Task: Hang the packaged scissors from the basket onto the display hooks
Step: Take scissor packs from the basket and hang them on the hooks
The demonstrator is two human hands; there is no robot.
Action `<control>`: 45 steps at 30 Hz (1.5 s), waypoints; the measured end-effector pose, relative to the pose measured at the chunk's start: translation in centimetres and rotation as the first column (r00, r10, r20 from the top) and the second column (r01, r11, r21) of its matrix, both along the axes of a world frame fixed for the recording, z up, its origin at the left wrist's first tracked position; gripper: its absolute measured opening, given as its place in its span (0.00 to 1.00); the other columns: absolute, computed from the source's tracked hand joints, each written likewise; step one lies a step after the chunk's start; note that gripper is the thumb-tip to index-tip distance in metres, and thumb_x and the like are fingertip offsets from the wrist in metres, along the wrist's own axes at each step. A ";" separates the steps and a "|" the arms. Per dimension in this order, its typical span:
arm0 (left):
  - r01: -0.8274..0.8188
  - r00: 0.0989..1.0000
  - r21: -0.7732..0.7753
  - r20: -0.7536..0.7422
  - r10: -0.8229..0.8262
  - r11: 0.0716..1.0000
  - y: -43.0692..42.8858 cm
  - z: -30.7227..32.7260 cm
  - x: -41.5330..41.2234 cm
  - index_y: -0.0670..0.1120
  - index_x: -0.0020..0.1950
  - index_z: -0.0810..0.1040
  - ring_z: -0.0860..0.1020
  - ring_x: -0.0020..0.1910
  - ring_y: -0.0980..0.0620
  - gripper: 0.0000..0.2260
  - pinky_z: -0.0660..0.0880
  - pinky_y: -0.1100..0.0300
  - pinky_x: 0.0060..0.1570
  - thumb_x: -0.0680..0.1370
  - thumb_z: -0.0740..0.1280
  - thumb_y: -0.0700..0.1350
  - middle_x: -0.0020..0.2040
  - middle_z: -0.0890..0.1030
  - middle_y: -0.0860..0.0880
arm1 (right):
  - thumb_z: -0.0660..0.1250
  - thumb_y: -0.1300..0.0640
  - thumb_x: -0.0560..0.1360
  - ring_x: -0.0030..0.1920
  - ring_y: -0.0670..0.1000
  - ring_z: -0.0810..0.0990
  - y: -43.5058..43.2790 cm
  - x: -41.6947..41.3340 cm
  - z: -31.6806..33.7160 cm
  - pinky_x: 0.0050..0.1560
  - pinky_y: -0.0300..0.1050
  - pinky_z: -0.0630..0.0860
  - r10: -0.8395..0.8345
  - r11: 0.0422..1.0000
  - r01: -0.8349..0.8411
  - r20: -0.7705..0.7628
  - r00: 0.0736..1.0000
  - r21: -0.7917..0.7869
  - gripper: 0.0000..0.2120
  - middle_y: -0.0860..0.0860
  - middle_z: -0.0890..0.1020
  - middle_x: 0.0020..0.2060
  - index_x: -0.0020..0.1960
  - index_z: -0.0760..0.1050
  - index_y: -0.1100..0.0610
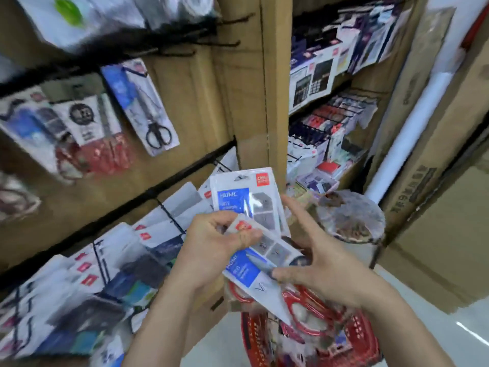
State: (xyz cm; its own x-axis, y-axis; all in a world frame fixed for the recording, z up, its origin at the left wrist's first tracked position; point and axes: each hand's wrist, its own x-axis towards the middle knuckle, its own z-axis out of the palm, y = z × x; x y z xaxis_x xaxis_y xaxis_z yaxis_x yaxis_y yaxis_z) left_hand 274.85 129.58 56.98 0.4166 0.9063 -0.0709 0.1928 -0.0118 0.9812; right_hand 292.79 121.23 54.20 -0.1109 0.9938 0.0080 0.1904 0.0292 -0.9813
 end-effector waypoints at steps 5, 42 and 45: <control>-0.155 0.979 -0.003 0.135 0.154 0.988 -0.6 1.2 -6.4 0.47 0.42 0.86 0.84 0.39 0.54 0.07 0.79 0.59 0.37 0.75 0.70 0.48 0.42 0.86 0.50 | 0.72 0.65 0.74 0.57 0.50 0.84 1.7 -5.6 1.8 0.57 0.52 0.80 0.045 0.998 -0.041 -0.072 0.996 0.051 0.39 0.47 0.84 0.57 0.72 0.61 0.33; -0.852 0.515 0.016 0.207 0.832 0.523 -3.9 2.2 -36.5 0.48 0.46 0.86 0.80 0.48 0.63 0.06 0.72 0.78 0.32 0.73 0.74 0.39 0.53 0.82 0.48 | 0.71 0.45 0.68 0.38 0.61 0.80 10.1 -36.6 4.3 0.43 0.59 0.79 -0.089 0.995 0.057 -0.432 0.898 -0.086 0.11 0.60 0.83 0.36 0.41 0.78 0.53; -0.860 0.510 0.089 0.195 0.838 0.502 -3.9 2.3 -36.5 0.48 0.44 0.85 0.77 0.46 0.74 0.06 0.72 0.78 0.32 0.74 0.71 0.37 0.53 0.80 0.49 | 0.67 0.51 0.71 0.36 0.60 0.79 11.1 -36.2 5.2 0.40 0.57 0.78 -0.068 0.998 0.054 -0.445 0.893 -0.043 0.07 0.62 0.83 0.35 0.43 0.78 0.55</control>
State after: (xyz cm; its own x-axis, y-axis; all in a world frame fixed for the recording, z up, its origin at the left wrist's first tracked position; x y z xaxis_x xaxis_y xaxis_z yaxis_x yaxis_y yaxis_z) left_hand 238.37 125.64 59.29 -0.5655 0.8196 0.0922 0.0854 -0.0530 0.9949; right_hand 256.61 132.37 59.40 -0.0413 0.9990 0.0142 -0.2668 0.0027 -0.9638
